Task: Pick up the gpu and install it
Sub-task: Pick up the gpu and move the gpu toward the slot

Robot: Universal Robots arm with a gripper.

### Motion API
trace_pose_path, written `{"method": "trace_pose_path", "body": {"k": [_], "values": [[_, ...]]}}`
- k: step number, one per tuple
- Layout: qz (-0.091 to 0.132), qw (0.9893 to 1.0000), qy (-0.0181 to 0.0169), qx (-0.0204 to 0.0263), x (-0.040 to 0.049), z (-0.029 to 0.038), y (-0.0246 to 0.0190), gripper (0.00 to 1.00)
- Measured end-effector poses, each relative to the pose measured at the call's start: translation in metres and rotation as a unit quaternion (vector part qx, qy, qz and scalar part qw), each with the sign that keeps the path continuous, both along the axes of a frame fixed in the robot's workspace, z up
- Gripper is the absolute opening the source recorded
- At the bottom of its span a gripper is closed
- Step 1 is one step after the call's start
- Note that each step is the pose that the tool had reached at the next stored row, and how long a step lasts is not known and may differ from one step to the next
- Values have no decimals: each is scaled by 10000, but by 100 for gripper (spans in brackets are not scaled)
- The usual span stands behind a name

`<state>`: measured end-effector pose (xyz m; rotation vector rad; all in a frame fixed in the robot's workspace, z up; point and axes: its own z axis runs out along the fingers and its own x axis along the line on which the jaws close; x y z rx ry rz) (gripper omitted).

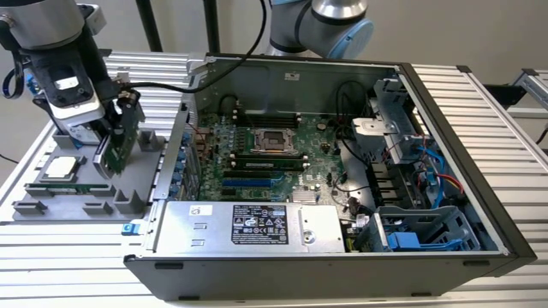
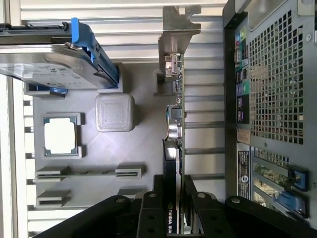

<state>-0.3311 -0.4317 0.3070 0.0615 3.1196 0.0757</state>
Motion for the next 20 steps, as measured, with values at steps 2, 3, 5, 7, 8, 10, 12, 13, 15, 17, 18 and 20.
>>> {"method": "trace_pose_path", "body": {"k": [2,3,5,7,8,10,12,13,15,17,18,20], "values": [[0,10000,0,0,0,15,0,0],[0,10000,0,0,0,20,0,0],[0,10000,0,0,0,31,0,0],[0,10000,-1,0,0,40,0,0],[0,10000,-1,0,0,44,0,0],[0,10000,0,0,0,52,0,0],[0,10000,0,0,0,61,0,0],[0,10000,0,0,0,65,0,0],[0,10000,0,0,0,72,0,0],[0,10000,-1,0,0,80,0,0],[1,10000,-1,0,0,84,0,0],[1,10000,-1,0,0,91,0,0]]}}
